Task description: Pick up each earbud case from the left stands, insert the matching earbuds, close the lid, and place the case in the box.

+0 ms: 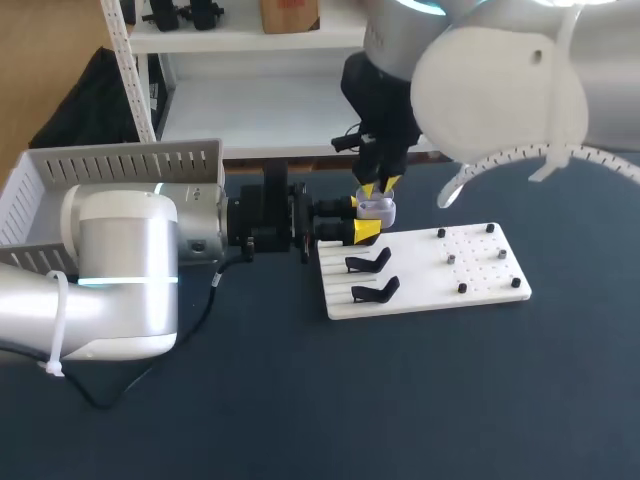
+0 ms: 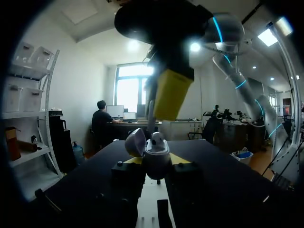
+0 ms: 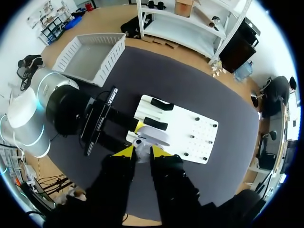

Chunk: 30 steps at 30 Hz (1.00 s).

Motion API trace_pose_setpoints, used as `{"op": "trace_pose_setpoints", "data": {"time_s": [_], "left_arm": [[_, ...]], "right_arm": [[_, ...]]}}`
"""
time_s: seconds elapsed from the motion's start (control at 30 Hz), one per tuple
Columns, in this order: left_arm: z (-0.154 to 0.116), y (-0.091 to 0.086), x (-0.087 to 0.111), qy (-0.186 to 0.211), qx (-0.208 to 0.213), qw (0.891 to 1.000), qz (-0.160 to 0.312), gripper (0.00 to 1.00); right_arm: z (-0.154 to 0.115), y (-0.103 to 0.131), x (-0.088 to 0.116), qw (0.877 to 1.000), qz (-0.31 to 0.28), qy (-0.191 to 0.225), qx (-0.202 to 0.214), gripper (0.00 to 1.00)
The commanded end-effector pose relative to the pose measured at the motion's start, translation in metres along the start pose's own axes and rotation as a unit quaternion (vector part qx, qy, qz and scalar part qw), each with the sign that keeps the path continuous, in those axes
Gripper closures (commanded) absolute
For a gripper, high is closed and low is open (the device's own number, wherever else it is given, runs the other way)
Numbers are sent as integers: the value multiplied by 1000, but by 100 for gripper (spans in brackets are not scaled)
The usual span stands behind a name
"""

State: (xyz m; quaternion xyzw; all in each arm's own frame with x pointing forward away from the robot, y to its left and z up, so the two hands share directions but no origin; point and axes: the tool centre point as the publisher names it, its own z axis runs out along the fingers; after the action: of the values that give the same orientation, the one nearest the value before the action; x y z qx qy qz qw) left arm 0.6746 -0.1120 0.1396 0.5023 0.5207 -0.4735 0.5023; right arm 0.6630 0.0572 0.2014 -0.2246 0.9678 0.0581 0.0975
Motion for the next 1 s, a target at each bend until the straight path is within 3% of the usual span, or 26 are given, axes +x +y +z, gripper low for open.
{"op": "trace_pose_setpoints", "data": {"time_s": [0.03,1.0], "left_arm": [[0,-1,0,-1,-2,1000,1,100],[0,-1,0,-1,-2,1000,1,100]], "right_arm": [[4,2,-1,1000,-7,0,2,100],[11,8,7,999,-31,2,21,100]]}}
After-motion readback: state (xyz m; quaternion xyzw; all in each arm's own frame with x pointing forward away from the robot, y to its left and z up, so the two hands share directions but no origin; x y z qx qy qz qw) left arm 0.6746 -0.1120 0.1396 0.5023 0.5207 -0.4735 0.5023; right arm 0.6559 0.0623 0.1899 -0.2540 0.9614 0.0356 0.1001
